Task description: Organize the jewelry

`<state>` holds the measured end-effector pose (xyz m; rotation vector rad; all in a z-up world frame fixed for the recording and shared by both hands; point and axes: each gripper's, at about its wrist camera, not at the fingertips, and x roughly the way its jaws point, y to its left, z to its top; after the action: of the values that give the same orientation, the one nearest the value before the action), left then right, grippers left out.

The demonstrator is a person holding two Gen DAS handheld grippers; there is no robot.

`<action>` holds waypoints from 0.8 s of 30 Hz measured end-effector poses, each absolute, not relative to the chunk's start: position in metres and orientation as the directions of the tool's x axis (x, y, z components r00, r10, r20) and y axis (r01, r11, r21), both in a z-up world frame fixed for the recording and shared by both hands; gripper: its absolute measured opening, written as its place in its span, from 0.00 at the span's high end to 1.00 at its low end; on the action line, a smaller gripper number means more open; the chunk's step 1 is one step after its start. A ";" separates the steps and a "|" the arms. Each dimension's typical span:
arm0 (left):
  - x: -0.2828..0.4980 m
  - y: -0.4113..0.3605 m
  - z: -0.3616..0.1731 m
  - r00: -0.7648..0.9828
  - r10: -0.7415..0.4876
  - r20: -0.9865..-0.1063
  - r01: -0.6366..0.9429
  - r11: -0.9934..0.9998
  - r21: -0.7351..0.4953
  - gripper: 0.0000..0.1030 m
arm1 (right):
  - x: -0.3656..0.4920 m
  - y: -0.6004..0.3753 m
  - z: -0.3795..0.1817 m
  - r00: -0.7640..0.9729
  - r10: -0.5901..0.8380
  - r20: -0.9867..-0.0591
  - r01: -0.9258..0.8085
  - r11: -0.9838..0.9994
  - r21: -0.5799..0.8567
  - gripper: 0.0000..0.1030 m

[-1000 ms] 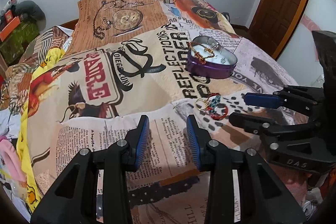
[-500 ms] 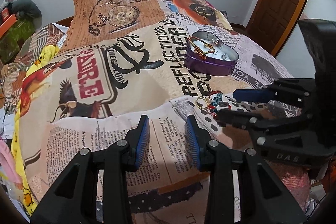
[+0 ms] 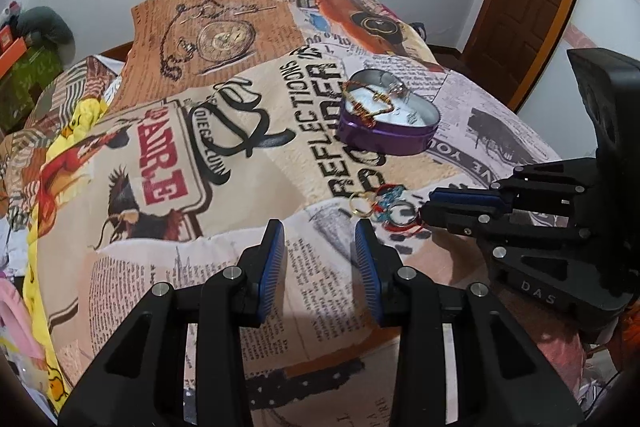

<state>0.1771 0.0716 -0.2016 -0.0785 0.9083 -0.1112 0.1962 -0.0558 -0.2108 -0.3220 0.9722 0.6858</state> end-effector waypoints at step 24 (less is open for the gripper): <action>0.228 0.042 -0.228 0.545 -0.112 -0.831 0.167 0.986 -0.023 0.65 | 0.213 -0.091 -0.200 0.393 0.435 -0.810 -0.616 0.779 0.119 0.65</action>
<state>0.2278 0.0424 -0.2276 0.0609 0.9809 -0.1657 0.2130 -0.0913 -0.1999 -0.2131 0.9556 0.6733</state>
